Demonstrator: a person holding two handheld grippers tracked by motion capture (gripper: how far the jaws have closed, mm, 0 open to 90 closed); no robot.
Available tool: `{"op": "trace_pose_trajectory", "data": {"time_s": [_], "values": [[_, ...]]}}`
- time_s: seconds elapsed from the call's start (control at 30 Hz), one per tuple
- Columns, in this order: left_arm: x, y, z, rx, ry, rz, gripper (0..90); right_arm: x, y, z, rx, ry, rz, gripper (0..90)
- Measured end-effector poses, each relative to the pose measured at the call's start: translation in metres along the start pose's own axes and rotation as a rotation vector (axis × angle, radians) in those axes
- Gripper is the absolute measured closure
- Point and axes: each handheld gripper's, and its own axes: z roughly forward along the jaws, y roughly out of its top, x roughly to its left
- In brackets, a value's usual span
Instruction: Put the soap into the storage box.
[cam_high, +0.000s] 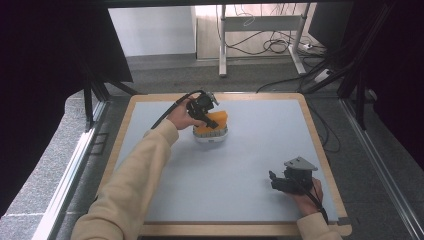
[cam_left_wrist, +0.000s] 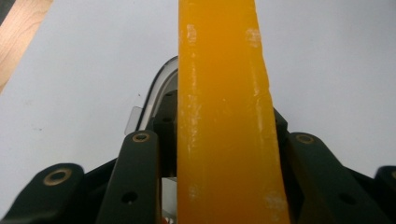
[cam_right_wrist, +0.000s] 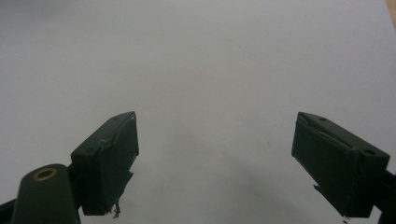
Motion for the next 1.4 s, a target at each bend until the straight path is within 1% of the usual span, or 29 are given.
{"op": "trace_pose_trajectory", "data": {"time_s": [0.07,0.23,0.3,0.5,0.6,0.63,0.67,0.7,0.8,0.93,1.0,1.07,1.1,1.2,1.23,1.27,1.33,1.37,1.4], "values": [[0.002,0.0,0.0,0.009,-0.008,0.004,61.8,0.0,0.0,0.0,-0.001,0.0,0.0,15.2],[0.003,-0.003,0.006,0.008,-0.036,0.009,61.8,0.0,0.0,0.0,0.002,0.0,0.001,15.2],[0.004,-0.003,0.008,0.007,-0.04,0.011,61.8,0.0,0.0,0.0,0.001,-0.001,0.0,15.2],[0.007,-0.006,0.015,0.013,-0.048,0.0,61.7,0.001,0.0,0.0,0.003,0.002,-0.004,15.2],[0.011,-0.009,0.019,0.01,-0.064,-0.011,61.8,0.001,0.0,0.0,0.002,0.002,-0.003,15.3],[0.011,-0.01,0.022,0.017,-0.066,-0.014,61.7,0.001,0.0,0.0,0.004,0.002,-0.004,15.2],[0.012,-0.01,0.023,0.019,-0.066,-0.011,61.7,0.001,-0.001,0.0,0.004,0.001,-0.002,15.2],[0.013,-0.011,0.024,0.019,-0.076,-0.009,61.7,0.001,-0.001,0.0,0.004,0.001,-0.002,15.2],[0.014,-0.012,0.027,0.008,-0.086,-0.016,61.7,0.001,-0.001,0.001,0.006,0.001,-0.003,15.2],[0.015,-0.014,0.029,0.014,-0.073,-0.009,61.5,0.001,-0.001,0.0,0.006,0.001,-0.003,15.2],[0.015,-0.014,0.029,0.012,-0.047,-0.001,59.8,0.001,-0.001,0.0,0.007,0.001,-0.002,15.2],[0.014,-0.013,0.025,-0.011,-0.013,0.004,56.3,0.001,-0.001,0.001,0.007,0.001,-0.004,15.2],[0.013,-0.012,0.023,-0.02,0.011,0.016,55.1,0.001,-0.001,0.001,0.007,0.001,-0.005,15.3],[0.01,-0.011,0.018,-0.043,0.055,0.03,51.6,0.001,-0.001,0.001,0.008,0.002,-0.008,15.3],[0.01,-0.01,0.017,-0.052,0.069,0.029,50.4,0.001,-0.001,0.001,0.009,0.002,-0.008,15.3],[0.01,-0.01,0.013,-0.071,0.088,0.026,49.5,0.001,-0.001,0.0,0.009,0.002,-0.009,15.3],[0.011,-0.009,0.007,-0.096,0.112,0.022,46.9,0.001,-0.001,0.0,0.009,0.002,-0.009,15.2],[0.011,-0.009,0.002,-0.121,0.129,0.006,47.0,0.001,-0.001,0.0,0.008,0.002,-0.009,15.2],[0.012,-0.009,-0.001,-0.126,0.13,0.005,47.6,0.001,-0.001,0.0,0.004,-0.001,-0.01,15.2]]}}
